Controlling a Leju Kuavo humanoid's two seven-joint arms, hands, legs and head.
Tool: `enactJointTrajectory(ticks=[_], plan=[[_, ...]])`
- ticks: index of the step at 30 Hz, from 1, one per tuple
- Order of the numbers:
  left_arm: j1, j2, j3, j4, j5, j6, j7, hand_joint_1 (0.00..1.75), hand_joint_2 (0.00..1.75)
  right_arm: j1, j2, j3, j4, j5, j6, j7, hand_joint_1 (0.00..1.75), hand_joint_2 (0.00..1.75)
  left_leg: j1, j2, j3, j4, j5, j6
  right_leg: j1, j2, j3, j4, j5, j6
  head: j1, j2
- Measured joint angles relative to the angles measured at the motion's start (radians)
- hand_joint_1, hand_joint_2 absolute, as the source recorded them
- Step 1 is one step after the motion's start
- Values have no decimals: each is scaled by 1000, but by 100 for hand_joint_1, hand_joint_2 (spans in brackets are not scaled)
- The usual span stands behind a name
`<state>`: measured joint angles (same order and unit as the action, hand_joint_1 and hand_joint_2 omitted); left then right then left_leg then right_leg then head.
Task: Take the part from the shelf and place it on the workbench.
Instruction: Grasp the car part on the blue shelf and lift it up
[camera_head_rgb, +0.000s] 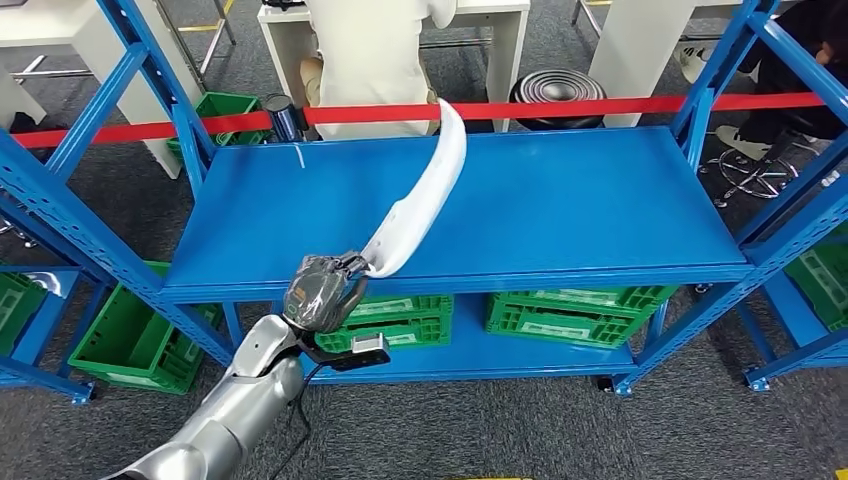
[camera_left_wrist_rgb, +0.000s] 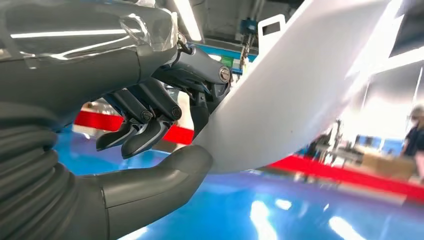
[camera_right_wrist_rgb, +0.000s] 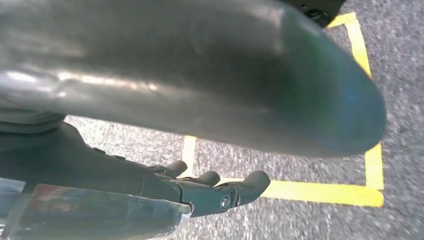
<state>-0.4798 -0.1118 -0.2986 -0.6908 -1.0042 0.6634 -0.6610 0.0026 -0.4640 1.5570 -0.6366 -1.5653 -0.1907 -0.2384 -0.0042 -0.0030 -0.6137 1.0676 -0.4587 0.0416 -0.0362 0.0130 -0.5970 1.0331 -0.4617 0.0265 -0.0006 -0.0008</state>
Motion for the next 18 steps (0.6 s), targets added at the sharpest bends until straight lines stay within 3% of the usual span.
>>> enactJointTrajectory(ticks=[3,5,7,9,10,11,12,14,16,18], plan=[[-4,-20,17,-3,11,0,-6,175,175,-3,6,1,8,0,3,-1,0,0,-12,1,19,-46,6,14,-2,0,0,-10,6,10,-1,0],[-5,-28,25,-6,11,0,-7,175,175,-2,9,2,11,0,4,-1,0,0,-8,4,33,-73,19,20,-1,-3,-4,-4,2,14,0,0],[-6,-38,30,-7,12,0,-7,175,175,-3,10,2,15,0,4,-1,0,0,-4,6,46,-97,33,25,1,-7,-40,70,-34,7,3,0],[-5,-44,32,-7,20,0,-9,175,175,-3,10,2,20,0,4,-1,0,0,-7,6,45,-99,36,29,1,-7,-102,198,-85,2,5,0],[-2,-46,33,-6,41,0,-14,175,175,-3,10,2,22,-1,6,-1,0,0,-9,6,44,-98,35,28,1,-7,-124,242,-98,5,5,0],[1,-46,29,-6,84,0,-19,175,175,-2,10,2,25,-2,8,-1,0,0,-9,6,43,-96,35,28,0,-8,-128,250,-95,12,5,0],[4,-46,17,-9,149,-1,-23,175,175,-2,11,2,28,-2,11,-2,0,0,-9,6,42,-93,33,25,-1,-8,-111,216,-77,22,5,0],[7,-40,-33,-35,308,-5,-12,175,175,-3,14,2,38,-4,22,-4,0,0,-9,4,37,-77,24,15,-5,-13,-42,84,-27,39,5,0],[12,-25,-102,-93,445,-17,18,175,175,-5,20,2,48,-5,31,-6,0,0,-12,4,27,-56,14,3,-4,-13,-1,3,-4,33,4,0],[23,-3,-174,-175,549,-41,47,175,175,-4,28,2,57,-5,37,-8,0,0,-13,3,19,-45,11,-4,0,-11,-1,0,-3,18,2,0]])
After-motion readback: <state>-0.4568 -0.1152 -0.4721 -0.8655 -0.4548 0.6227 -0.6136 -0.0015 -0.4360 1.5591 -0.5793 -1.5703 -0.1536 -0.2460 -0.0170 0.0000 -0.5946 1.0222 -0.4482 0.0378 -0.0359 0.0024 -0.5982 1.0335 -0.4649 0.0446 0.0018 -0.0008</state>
